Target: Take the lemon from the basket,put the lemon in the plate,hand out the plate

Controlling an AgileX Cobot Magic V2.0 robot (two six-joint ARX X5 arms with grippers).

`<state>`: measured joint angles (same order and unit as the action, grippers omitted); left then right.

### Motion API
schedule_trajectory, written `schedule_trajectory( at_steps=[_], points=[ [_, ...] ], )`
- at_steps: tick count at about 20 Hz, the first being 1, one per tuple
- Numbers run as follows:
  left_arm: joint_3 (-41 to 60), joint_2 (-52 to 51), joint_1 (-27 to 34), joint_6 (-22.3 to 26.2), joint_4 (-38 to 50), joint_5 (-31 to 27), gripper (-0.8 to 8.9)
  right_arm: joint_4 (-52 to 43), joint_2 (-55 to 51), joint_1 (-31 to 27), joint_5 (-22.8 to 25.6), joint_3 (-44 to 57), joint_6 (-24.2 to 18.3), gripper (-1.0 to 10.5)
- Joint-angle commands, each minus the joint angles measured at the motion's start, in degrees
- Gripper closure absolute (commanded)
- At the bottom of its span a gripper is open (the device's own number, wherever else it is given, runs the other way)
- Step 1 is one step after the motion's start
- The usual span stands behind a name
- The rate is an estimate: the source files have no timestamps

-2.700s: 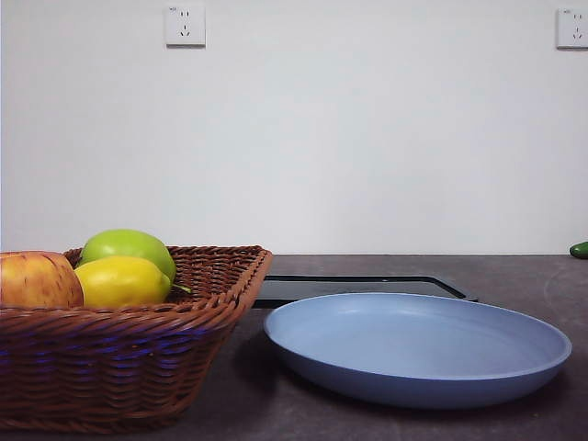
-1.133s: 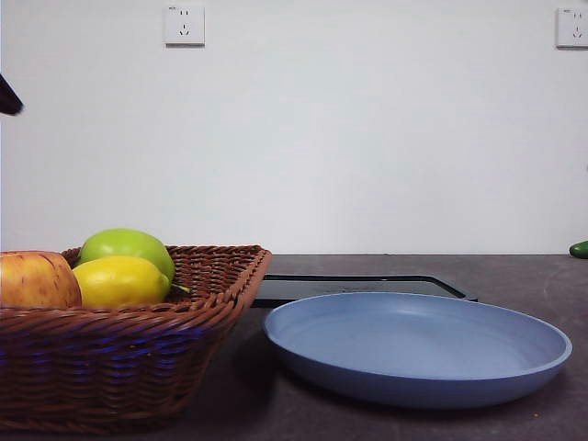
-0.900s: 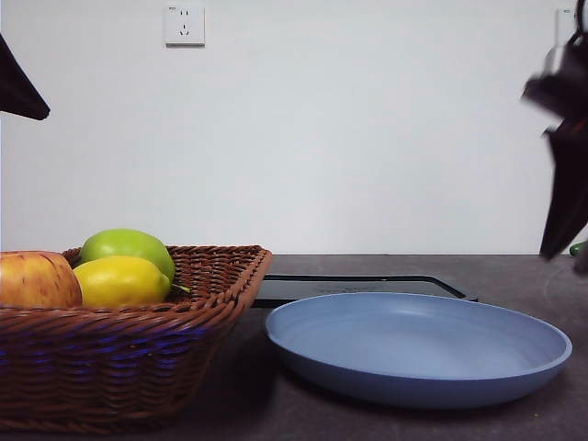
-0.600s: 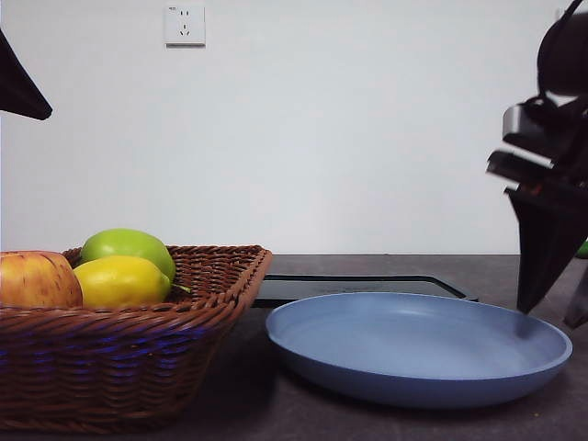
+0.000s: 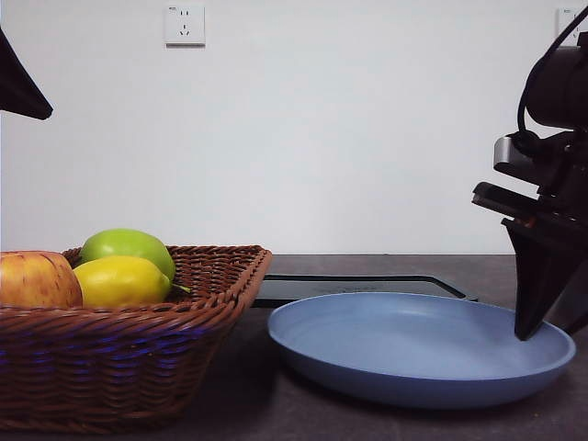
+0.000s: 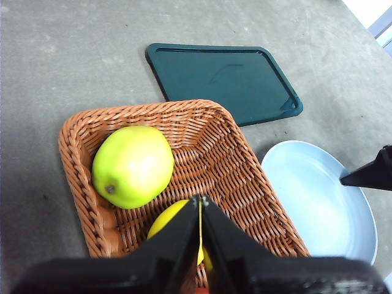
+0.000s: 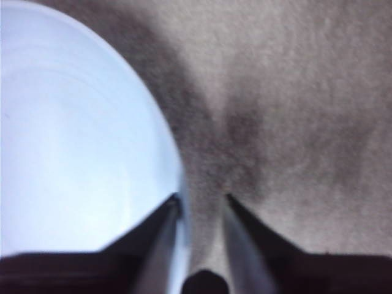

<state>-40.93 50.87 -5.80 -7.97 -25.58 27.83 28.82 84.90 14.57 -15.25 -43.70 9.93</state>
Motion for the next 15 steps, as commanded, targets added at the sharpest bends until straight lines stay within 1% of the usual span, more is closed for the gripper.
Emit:
schedule_trajectory(
  at_steps=[1, 6, 7, 9, 10, 11, 14, 15],
  points=[
    [-0.8, 0.4, -0.2, 0.7, 0.7, 0.3, 8.06, 0.0, 0.8, 0.2, 0.1, -0.8, 0.7, 9.4],
    [-0.8, 0.4, -0.2, 0.7, 0.6, 0.3, 7.98, 0.6, -0.1, 0.1, 0.2, -0.8, 1.2, 9.4],
    [-0.8, 0.4, -0.2, 0.7, 0.3, 0.4, 7.55, 1.3, -1.0, 0.1, 0.2, -0.8, 1.2, 9.4],
    [-0.8, 0.4, -0.3, 0.7, 0.2, 0.9, 5.62, 2.7, -3.0, 0.1, 0.2, -0.9, 1.2, 9.4],
    [-0.8, 0.4, -0.3, 0.7, 0.2, 0.9, 5.05, 3.7, -4.1, 0.1, 0.2, -1.0, 1.2, 9.4],
    [-0.8, 0.4, -0.3, 0.7, 0.2, 1.0, 4.85, 4.8, -5.2, 0.1, 0.2, -1.1, 1.2, 9.4],
    [-0.9, 0.4, -0.5, 1.0, -1.1, 1.1, 4.85, 8.1, -9.1, -0.7, 0.2, -1.5, 1.2, 9.4],
    [-1.7, 0.4, -0.9, 2.6, -2.7, 1.1, 4.85, 9.0, -10.5, -0.9, 0.2, -1.5, 1.2, 9.4]
  ],
)
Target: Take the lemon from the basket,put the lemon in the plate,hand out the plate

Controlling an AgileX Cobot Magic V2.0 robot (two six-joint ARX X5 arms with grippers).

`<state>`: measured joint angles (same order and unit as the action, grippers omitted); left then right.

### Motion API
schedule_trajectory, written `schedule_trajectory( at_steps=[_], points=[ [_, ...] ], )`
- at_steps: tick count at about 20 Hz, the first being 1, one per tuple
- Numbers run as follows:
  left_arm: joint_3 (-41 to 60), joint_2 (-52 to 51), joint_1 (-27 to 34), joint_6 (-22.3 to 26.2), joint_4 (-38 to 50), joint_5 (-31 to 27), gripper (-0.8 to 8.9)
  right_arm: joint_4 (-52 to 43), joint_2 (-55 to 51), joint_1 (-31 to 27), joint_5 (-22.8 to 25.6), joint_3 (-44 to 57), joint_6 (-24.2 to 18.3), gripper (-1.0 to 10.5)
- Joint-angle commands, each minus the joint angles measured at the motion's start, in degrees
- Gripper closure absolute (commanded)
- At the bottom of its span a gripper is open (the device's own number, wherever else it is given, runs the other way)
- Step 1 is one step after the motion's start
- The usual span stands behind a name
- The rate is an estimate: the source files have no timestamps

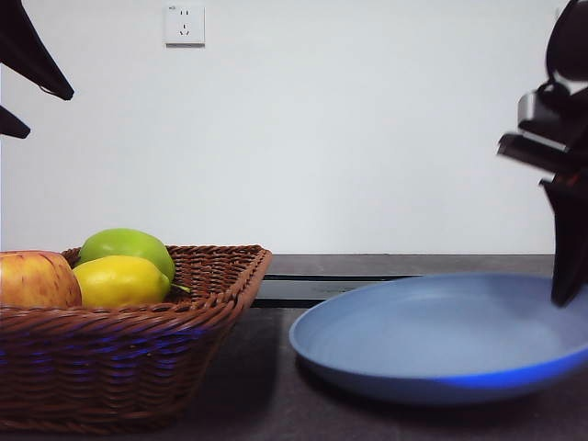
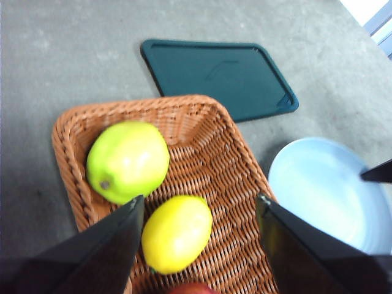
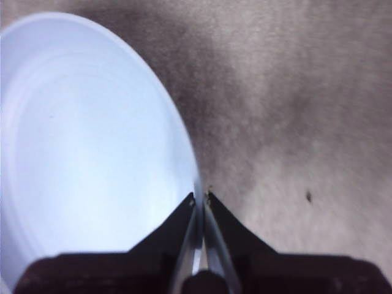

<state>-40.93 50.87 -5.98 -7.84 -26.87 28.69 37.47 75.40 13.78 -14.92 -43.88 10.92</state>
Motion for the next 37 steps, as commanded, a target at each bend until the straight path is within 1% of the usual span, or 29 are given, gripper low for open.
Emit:
schedule_trajectory(
  at_steps=[1, 3, 4, 7, 8, 10, 12, 16, 18, 20, 23, 25, 33, 34, 37],
  points=[
    [-3.0, 0.4, -1.4, 4.2, -3.6, -0.3, 4.71, 1.4, -2.3, -0.5, -0.2, -1.4, 0.2, 9.4],
    [-7.1, 0.6, -3.0, 8.7, -8.6, -4.0, 4.48, 3.5, -4.8, -2.0, -0.2, -1.4, 0.1, 9.4],
    [-9.7, 1.1, -4.2, 10.1, -10.6, -7.1, 4.48, 4.2, -5.9, -2.8, -0.2, -1.4, 0.0, 9.4],
    [-16.8, 4.3, -7.5, 13.2, -16.2, -13.9, 4.48, 5.1, -8.6, -5.0, -0.2, -1.4, -0.1, 9.4],
    [-19.1, 6.2, -8.9, 15.4, -18.2, -15.5, 4.48, 5.1, -9.5, -5.9, -1.0, -1.4, -0.1, 9.4],
    [-22.2, 10.0, -11.5, 19.4, -21.5, -15.9, 4.48, 5.1, -10.8, -7.3, -5.3, -1.4, -0.4, 9.4],
    [-23.5, 14.0, -14.1, 23.7, -24.0, -16.7, 4.48, 5.0, -11.3, -8.3, -7.7, -1.4, -0.5, 9.4],
    [-23.6, 22.2, -19.0, 29.3, -24.4, -17.5, 4.5, 5.0, -11.5, -8.5, -7.7, -1.4, -0.5, 9.4],
    [-23.6, 26.3, -21.1, 31.1, -24.0, -21.4, 4.51, 5.0, -11.5, -8.5, -7.7, -1.4, -0.5, 9.4],
    [-23.6, 30.2, -22.5, 32.3, -23.0, -24.5, 4.51, 5.0, -11.5, -8.5, -7.7, -1.5, -0.7, 9.4],
    [-23.6, 34.6, -22.9, 32.7, -21.1, -25.7, 4.51, 5.0, -11.5, -8.5, -7.7, -1.7, -1.0, 9.4],
    [-23.6, 36.9, -22.9, 33.6, -19.9, -25.7, 4.52, 5.0, -11.5, -8.5, -7.7, -1.9, -1.4, 9.4],
    [-23.6, 44.0, -22.9, 33.6, -18.9, -25.5, 4.53, 5.0, -11.5, -8.5, -7.7, -2.1, -1.6, 9.4],
    [-23.6, 44.6, -22.9, 33.6, -18.9, -25.5, 4.74, 5.0, -11.5, -8.5, -7.7, -2.1, -1.6, 9.4],
    [-23.6, 45.2, -22.9, 33.6, -18.7, -25.5, 6.12, 4.9, -11.5, -8.5, -7.7, -2.1, -1.6, 9.4]
  ],
)
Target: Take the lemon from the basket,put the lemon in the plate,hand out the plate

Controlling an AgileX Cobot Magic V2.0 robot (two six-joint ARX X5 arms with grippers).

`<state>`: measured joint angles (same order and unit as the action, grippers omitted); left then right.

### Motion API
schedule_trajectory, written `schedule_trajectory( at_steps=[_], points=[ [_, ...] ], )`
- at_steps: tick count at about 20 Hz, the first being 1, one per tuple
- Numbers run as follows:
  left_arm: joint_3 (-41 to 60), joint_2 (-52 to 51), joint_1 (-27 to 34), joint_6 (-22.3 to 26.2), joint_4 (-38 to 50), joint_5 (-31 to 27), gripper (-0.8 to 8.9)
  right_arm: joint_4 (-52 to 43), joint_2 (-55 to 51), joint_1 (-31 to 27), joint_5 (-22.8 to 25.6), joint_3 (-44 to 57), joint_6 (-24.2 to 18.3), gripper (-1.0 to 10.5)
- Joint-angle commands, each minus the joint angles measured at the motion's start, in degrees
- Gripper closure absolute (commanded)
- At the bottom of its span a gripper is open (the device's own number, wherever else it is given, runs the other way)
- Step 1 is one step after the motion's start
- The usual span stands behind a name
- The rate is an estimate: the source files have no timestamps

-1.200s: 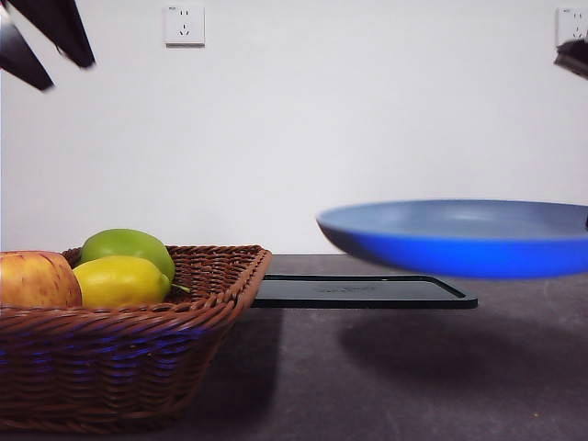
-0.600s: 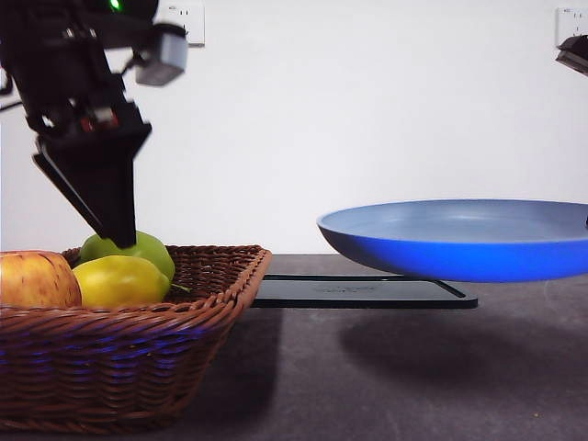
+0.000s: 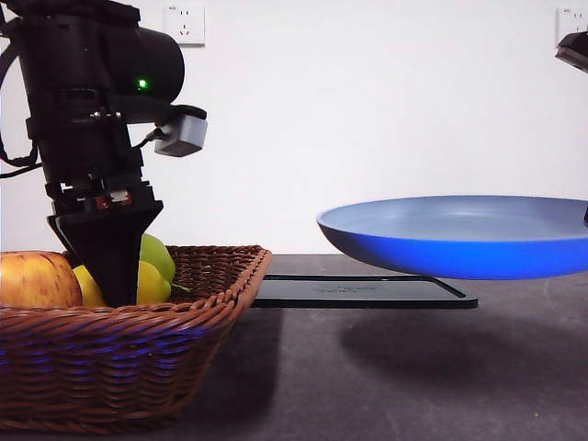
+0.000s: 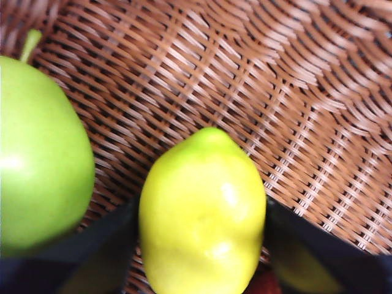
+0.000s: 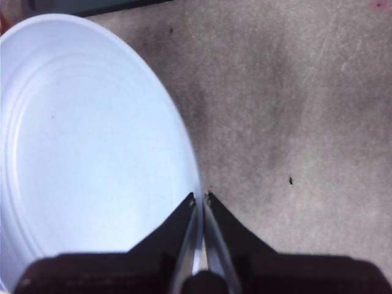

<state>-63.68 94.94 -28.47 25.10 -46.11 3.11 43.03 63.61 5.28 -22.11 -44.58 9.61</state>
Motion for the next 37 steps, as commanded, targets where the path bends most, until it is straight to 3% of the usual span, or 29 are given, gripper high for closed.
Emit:
schedule_trajectory(
  at_steps=[1, 3, 6, 12, 17, 21, 26, 37],
  points=[
    [-0.9, 1.2, -0.5, 0.7, 0.8, 0.0, 6.59, -0.6, 0.3, 0.0, -0.5, -1.4, -0.3, 9.4],
    [-0.9, 1.2, -0.5, 0.7, 1.6, 0.0, 7.12, -1.0, 0.3, 0.0, -0.5, -1.4, -0.3, 9.4],
    [-3.1, 0.7, -0.8, 0.6, -0.3, 0.0, 7.16, -1.6, 0.3, 0.0, -0.5, -1.4, 0.0, 9.4],
    [-19.8, 0.7, -4.9, 0.1, -11.1, 1.0, 7.16, -4.3, 0.8, 0.0, -0.2, -1.8, 2.3, 9.4],
    [-31.1, 0.7, -9.9, -4.2, -10.5, 12.0, 7.15, -5.5, 4.3, 0.0, -0.4, -2.6, 3.7, 9.4],
    [-31.2, 1.2, -16.0, -5.9, -5.5, 11.7, 7.14, -4.6, 7.3, 0.9, -0.6, -5.7, 4.0, 9.4],
    [-31.2, 3.6, -21.9, -6.1, -0.8, 7.2, 7.14, -3.8, 7.6, 5.6, -2.6, -8.3, 4.7, 9.4],
    [-31.2, 10.0, -24.3, -7.5, -4.0, 5.9, 7.12, -2.6, 7.6, 8.8, -3.3, -8.7, 4.9, 9.4]
  ],
)
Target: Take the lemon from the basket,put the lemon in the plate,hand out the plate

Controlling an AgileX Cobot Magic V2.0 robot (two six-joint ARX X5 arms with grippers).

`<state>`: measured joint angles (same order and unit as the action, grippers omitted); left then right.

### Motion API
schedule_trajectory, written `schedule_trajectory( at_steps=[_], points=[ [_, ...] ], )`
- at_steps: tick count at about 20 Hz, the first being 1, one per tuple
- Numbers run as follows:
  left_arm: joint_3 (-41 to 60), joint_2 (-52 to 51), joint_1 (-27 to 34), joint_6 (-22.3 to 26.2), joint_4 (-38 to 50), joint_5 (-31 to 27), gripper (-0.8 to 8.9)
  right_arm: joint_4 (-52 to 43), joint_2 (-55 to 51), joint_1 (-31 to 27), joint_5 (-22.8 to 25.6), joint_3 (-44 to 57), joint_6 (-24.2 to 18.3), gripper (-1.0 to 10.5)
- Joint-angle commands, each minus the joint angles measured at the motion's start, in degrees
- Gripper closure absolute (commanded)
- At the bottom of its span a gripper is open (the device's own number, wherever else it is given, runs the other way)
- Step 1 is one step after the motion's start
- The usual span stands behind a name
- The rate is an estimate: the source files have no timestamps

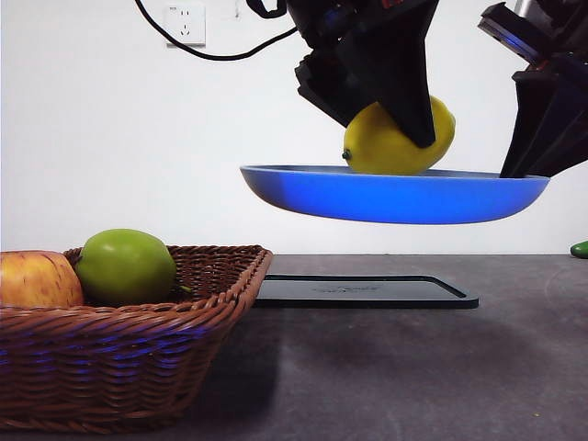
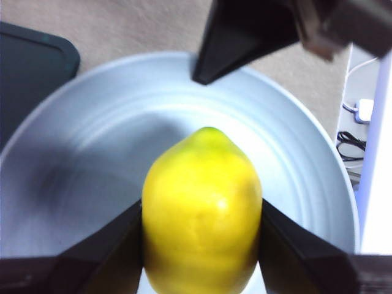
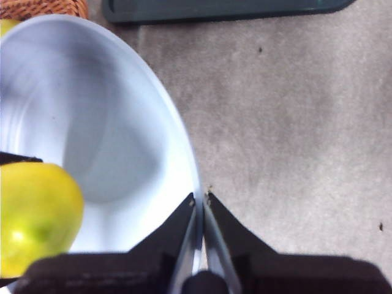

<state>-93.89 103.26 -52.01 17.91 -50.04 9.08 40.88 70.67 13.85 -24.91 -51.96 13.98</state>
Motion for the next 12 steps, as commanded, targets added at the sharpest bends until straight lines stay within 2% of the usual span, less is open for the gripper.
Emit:
schedule_trajectory(
  at_steps=[1, 4, 8, 12],
  points=[
    [-1.0, 2.1, -0.8, -0.3, -0.6, -0.1, 7.12, -0.4, 0.6, 0.2, -0.5, -1.3, 0.5, 9.4],
    [-1.0, 3.2, -0.8, -0.6, -1.3, 0.0, 7.06, -0.4, 0.6, 0.2, -0.5, -1.3, 0.5, 9.4],
    [-1.0, 3.2, -0.9, -2.6, -1.3, 0.0, 5.04, 0.2, 0.6, 0.2, -0.5, -1.3, -0.4, 9.4],
    [-1.0, 3.2, -0.9, -5.8, -1.2, 0.0, 4.21, 0.2, 0.6, 0.2, -0.5, -1.3, -0.3, 9.4]
  ],
)
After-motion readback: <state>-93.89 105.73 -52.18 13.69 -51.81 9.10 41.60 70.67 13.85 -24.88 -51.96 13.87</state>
